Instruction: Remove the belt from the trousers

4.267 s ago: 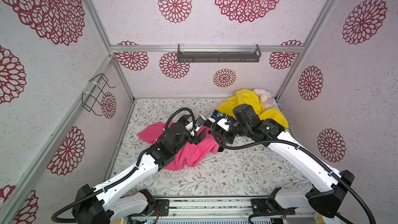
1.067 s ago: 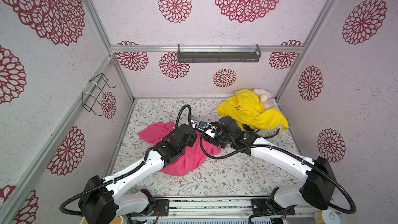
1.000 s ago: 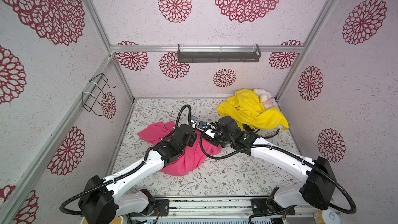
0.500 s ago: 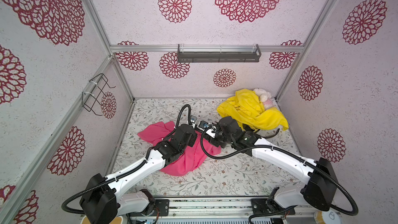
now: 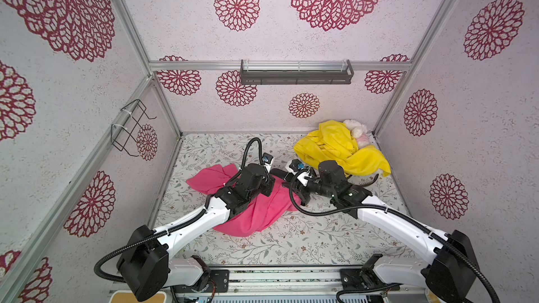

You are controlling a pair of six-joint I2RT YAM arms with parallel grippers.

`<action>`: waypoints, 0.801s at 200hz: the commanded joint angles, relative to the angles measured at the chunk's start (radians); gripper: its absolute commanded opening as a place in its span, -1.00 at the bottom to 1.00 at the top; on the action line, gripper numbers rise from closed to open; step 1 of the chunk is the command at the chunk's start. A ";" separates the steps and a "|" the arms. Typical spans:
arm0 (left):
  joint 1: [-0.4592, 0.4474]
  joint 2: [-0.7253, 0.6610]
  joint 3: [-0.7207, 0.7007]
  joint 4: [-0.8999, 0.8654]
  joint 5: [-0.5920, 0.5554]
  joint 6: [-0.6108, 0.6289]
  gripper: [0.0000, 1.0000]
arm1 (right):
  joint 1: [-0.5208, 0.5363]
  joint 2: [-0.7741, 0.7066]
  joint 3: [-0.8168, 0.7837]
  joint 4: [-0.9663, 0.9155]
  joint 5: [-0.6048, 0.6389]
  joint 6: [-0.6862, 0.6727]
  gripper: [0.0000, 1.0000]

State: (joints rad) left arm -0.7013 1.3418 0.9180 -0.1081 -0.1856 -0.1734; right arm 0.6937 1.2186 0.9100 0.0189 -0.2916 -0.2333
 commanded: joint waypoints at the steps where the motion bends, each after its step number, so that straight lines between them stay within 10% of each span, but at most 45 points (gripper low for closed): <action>1: 0.206 0.037 -0.031 -0.182 -0.308 -0.116 -1.00 | -0.112 -0.154 -0.019 0.009 0.060 0.095 -1.00; 95: 0.255 0.020 -0.063 -0.191 -0.314 -0.172 -1.00 | -0.213 -0.228 -0.057 0.014 0.069 0.122 -1.00; 160: 0.075 -0.041 0.031 -0.186 -0.225 -0.071 -1.00 | -0.123 -0.017 0.018 -0.049 0.098 0.039 -0.95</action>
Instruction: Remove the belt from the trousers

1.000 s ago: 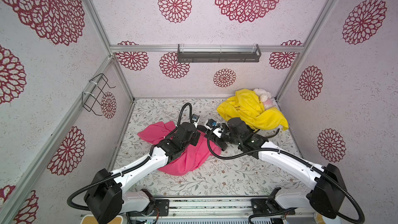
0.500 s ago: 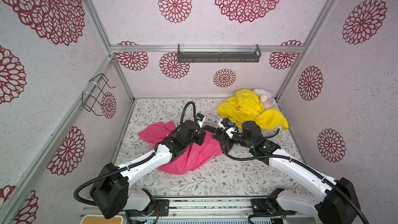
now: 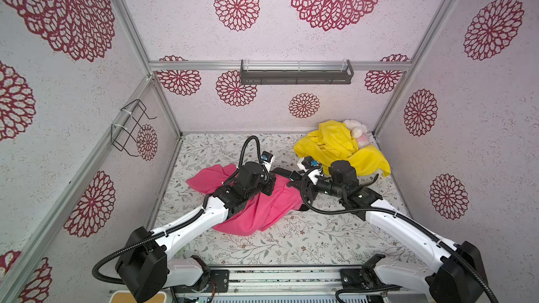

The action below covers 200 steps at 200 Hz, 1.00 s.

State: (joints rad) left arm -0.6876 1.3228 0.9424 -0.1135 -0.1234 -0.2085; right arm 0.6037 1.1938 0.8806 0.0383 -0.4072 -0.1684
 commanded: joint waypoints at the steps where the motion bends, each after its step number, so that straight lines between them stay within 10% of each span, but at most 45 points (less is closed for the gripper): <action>1: 0.060 -0.023 0.006 -0.181 -0.283 -0.036 -1.00 | -0.031 0.010 0.049 -0.069 0.215 -0.028 -0.93; 77: -0.009 -0.059 0.013 -0.160 -0.192 -0.072 -1.00 | 0.118 0.095 0.133 -0.106 0.364 -0.142 0.43; 200: -0.018 -0.068 0.027 -0.164 -0.177 -0.080 -1.00 | 0.200 0.187 0.225 -0.111 0.442 -0.232 0.90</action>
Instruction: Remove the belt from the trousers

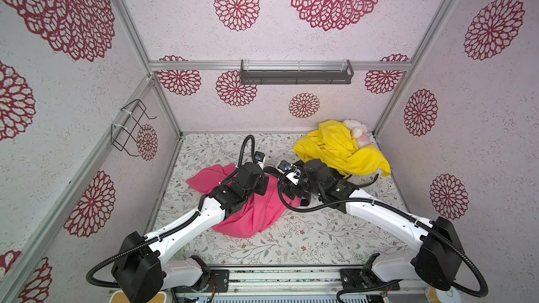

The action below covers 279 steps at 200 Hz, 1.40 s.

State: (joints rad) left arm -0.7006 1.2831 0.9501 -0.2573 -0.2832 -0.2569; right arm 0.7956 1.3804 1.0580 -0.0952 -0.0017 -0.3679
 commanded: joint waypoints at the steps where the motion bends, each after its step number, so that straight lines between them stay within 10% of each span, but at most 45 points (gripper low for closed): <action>1: -0.005 -0.028 0.019 -0.020 -0.017 -0.031 -1.00 | 0.009 0.001 0.049 0.023 0.037 -0.032 0.90; 40: -0.007 -0.025 0.019 -0.022 -0.022 -0.031 -1.00 | 0.012 0.013 0.073 0.006 0.043 -0.047 0.54; 111: 0.023 0.001 -0.009 -0.050 -0.094 -0.022 -1.00 | -0.002 -0.043 0.025 0.002 0.020 -0.018 -1.00; 279: 0.404 -0.069 -0.137 -0.121 -0.172 -0.190 -1.00 | -0.290 -0.382 -0.226 0.054 -0.157 0.247 -1.00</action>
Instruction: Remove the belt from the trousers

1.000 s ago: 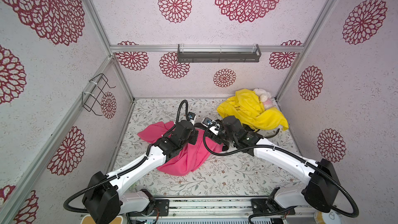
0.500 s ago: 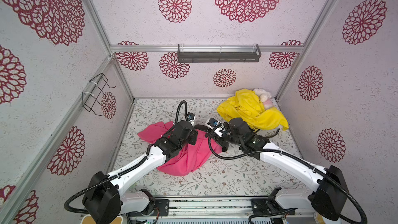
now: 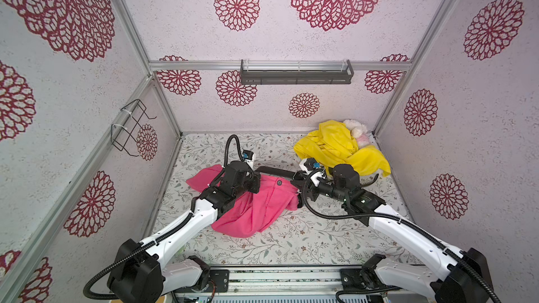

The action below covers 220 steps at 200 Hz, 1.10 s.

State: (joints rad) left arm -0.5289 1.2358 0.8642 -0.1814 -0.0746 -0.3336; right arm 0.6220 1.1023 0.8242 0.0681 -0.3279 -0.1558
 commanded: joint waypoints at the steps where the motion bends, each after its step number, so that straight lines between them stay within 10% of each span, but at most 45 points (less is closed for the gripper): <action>1: 0.236 -0.024 -0.053 -0.196 -0.380 -0.115 -1.00 | -0.118 -0.105 0.007 -0.110 0.168 0.034 -1.00; 55: 0.210 -0.053 -0.032 -0.167 -0.215 -0.100 -1.00 | -0.123 -0.053 0.090 -0.169 0.026 -0.003 -1.00; 109: -0.044 -0.080 0.162 -0.276 -0.243 0.118 0.98 | -0.052 0.086 0.284 -0.346 -0.020 -0.114 -1.00; 220: -0.264 0.036 0.290 -0.108 -0.366 0.621 0.95 | -0.025 0.109 0.362 -0.416 -0.023 -0.142 -1.00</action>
State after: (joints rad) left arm -0.7727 1.2289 1.1156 -0.3939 -0.3542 0.1329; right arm 0.5903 1.2232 1.1427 -0.3645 -0.3588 -0.2802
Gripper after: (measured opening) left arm 0.974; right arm 0.422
